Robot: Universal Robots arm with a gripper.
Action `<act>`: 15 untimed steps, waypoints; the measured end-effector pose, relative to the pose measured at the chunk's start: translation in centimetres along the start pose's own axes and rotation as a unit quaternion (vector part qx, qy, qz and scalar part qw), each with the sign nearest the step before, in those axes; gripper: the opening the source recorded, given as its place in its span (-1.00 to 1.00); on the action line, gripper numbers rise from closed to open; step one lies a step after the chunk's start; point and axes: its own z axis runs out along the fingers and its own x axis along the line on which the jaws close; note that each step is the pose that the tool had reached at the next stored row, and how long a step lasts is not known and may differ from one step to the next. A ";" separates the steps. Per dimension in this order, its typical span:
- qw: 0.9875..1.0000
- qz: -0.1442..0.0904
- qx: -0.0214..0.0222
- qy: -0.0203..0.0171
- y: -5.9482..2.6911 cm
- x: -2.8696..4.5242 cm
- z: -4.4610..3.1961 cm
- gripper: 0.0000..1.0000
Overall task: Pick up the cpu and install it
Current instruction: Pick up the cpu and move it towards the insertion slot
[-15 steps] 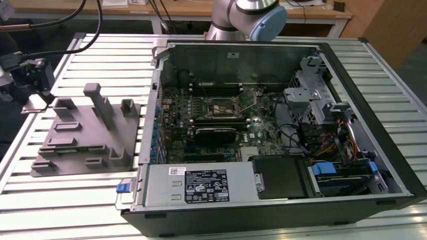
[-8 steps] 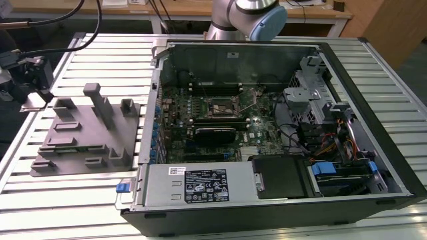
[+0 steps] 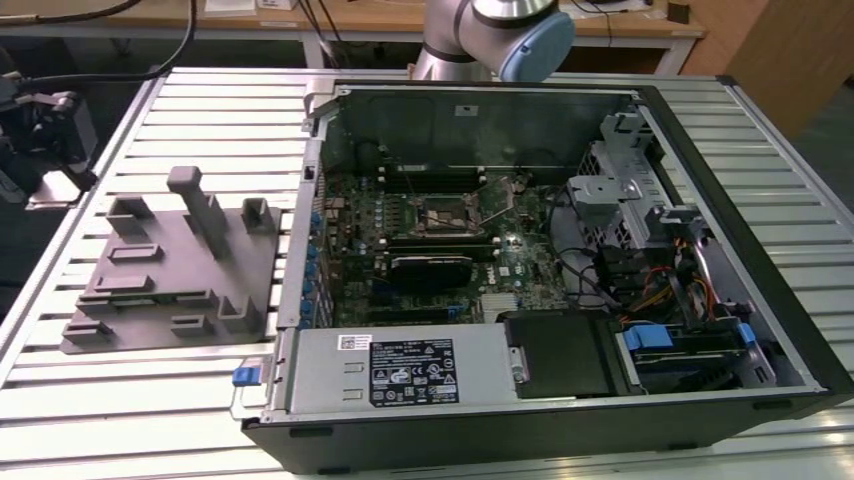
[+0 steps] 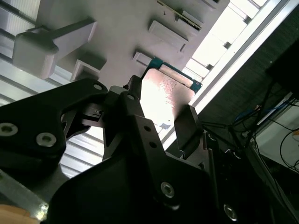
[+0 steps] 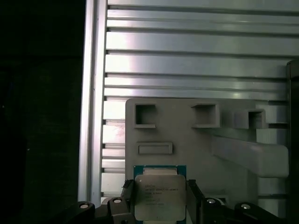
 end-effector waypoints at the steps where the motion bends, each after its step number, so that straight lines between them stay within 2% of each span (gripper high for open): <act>1: 1.000 0.000 0.000 0.000 0.02 -0.01 -0.25 0.06; 15: 1.000 0.000 0.000 0.000 0.27 -0.08 -3.94 0.06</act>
